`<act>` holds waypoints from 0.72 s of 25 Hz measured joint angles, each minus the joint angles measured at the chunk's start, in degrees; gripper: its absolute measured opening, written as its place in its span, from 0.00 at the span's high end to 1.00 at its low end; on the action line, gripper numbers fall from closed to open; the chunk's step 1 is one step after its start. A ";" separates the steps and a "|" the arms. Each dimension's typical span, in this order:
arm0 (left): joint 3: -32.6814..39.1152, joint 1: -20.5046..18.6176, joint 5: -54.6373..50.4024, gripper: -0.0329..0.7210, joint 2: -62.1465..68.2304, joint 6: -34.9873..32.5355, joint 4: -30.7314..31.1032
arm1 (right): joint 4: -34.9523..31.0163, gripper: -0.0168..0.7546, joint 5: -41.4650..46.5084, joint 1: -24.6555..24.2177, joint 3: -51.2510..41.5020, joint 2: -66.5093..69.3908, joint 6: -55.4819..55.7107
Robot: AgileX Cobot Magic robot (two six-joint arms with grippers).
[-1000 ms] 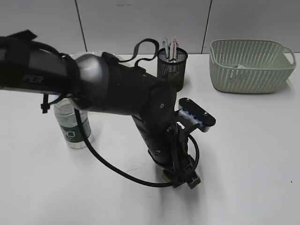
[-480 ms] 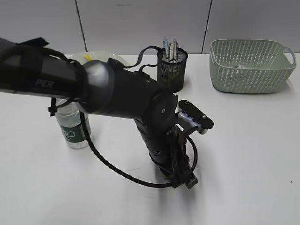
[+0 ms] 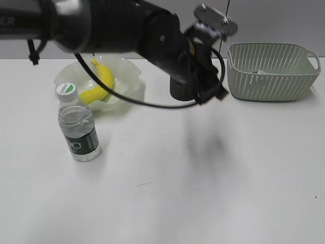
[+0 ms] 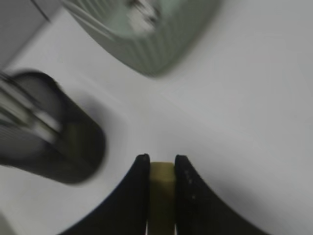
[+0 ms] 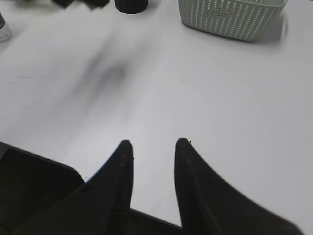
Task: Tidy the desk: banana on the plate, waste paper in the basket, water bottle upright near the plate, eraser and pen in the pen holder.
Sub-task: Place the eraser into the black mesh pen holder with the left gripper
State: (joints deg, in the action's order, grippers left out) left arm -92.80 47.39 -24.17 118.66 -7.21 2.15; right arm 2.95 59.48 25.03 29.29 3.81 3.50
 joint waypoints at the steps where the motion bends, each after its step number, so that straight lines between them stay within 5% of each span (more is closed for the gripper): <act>1: -1.89 -1.89 2.71 0.83 0.08 0.00 0.33 | 0.05 0.66 0.00 0.00 0.00 0.00 0.00; 8: -12.77 -10.57 17.38 0.83 5.67 0.00 -1.20 | 0.22 0.67 0.00 0.00 0.00 0.00 0.00; 18: -17.56 -10.86 18.03 0.77 14.21 0.00 -2.90 | 0.22 0.67 0.00 0.00 0.00 0.00 0.00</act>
State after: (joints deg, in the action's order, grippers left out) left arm -110.36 36.53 -6.14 132.87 -7.21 -0.75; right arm 3.17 59.48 25.03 29.29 3.81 3.50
